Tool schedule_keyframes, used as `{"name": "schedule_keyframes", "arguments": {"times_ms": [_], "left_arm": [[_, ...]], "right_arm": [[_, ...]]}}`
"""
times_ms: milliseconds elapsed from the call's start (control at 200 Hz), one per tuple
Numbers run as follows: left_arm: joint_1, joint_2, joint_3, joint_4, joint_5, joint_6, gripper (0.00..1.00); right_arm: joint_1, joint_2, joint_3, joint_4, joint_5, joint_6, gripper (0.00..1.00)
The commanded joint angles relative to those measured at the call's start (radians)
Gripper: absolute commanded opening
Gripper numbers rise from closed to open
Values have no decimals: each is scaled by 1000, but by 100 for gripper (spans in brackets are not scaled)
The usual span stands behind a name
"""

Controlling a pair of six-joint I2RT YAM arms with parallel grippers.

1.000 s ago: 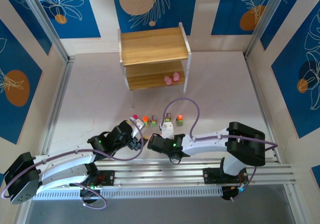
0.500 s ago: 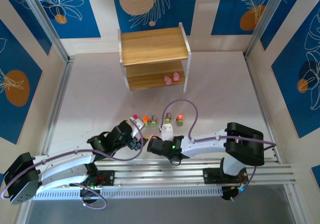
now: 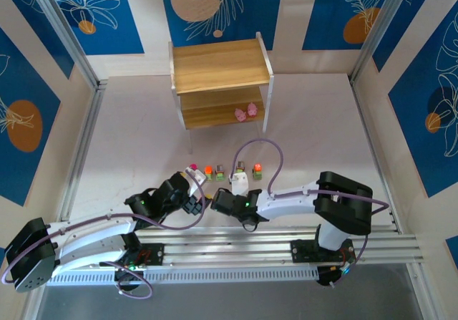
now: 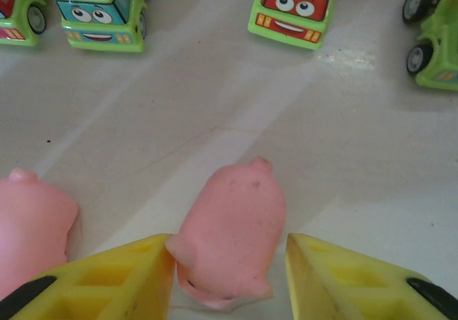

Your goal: Place and organize the plastic toys onto the shelf

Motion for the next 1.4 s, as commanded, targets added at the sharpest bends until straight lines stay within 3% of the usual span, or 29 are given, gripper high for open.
{"name": "schedule_keyframes", "arguments": {"times_ms": [0, 595, 1015, 1396], "left_arm": [[-9, -12, 23, 11, -16, 18, 91], [-9, -2, 28, 11, -9, 19, 91], [-9, 5, 31, 11, -12, 19, 92], [-9, 6, 31, 11, -12, 19, 92]], "right_arm": [[-4, 19, 8, 25, 3, -14, 41], [26, 22, 10, -36, -2, 50, 42], [-13, 37, 26, -9, -5, 19, 41], [-35, 15, 21, -11, 6, -8, 27]]}}
